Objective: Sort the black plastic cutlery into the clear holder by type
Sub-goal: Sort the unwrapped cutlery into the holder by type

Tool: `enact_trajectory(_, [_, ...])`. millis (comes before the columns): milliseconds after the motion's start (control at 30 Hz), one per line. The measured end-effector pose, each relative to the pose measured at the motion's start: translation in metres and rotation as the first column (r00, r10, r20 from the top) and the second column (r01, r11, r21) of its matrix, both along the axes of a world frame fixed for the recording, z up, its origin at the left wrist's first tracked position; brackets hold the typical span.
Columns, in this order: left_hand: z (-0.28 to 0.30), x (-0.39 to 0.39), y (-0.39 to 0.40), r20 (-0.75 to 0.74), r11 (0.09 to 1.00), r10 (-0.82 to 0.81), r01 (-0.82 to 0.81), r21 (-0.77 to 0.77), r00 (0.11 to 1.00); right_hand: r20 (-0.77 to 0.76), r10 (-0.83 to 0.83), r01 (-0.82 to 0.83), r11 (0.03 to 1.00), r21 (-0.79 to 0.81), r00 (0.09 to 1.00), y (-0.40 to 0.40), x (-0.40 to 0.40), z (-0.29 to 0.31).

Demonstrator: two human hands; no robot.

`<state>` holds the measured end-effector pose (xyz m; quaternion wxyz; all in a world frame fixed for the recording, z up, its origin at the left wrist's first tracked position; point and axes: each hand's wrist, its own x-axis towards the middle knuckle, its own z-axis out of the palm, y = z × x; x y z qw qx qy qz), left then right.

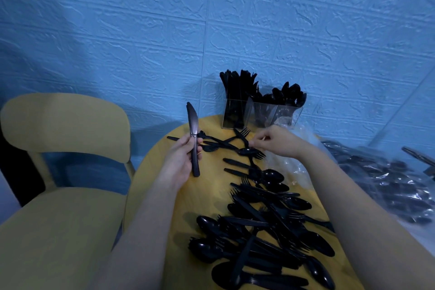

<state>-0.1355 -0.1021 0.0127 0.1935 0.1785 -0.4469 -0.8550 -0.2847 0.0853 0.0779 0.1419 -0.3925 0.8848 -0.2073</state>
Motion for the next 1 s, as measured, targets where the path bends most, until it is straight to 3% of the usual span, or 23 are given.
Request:
enact_trajectory(167, [0.007, 0.0, 0.015, 0.021, 0.996, -0.077, 0.077, -0.036, 0.997, 0.025, -0.027, 0.032, 0.971, -0.237, 0.999, -0.012, 0.011, 0.008])
enact_trajectory(333, [0.039, -0.01, 0.023, 0.006, 0.963, -0.166, 0.163, -0.215, 0.986, 0.235, 0.05, 0.068, 0.88, -0.47, 0.971, -0.024, 0.02, 0.038])
enact_trajectory(433, [0.057, -0.016, 0.017, 0.003, 0.927, -0.19, 0.181, -0.329, 0.982, 0.21, 0.116, 0.005, 0.864, -0.503, 0.971, -0.031, 0.021, 0.053])
enact_trajectory(567, [0.06, -0.019, -0.003, -0.023, 0.923, -0.119, 0.102, -0.371, 0.993, 0.161, 0.102, -0.006, 0.858, -0.513, 0.982, -0.04, 0.015, 0.055])
enact_trajectory(833, [0.081, -0.061, -0.008, 0.059, 0.848, -0.263, 0.26, -0.462, 0.963, 0.238, 0.142, 0.038, 0.783, -0.621, 0.961, -0.063, -0.015, 0.072])
enact_trajectory(933, [0.093, -0.087, -0.01, 0.051, 0.799, -0.282, 0.264, -0.541, 0.958, 0.217, 0.098, 0.072, 0.751, -0.657, 0.971, -0.058, -0.034, 0.085])
enact_trajectory(1000, [0.097, -0.103, -0.014, 0.028, 0.75, -0.185, 0.159, -0.641, 0.982, 0.173, -0.003, 0.127, 0.691, -0.711, 0.985, -0.05, -0.049, 0.093])
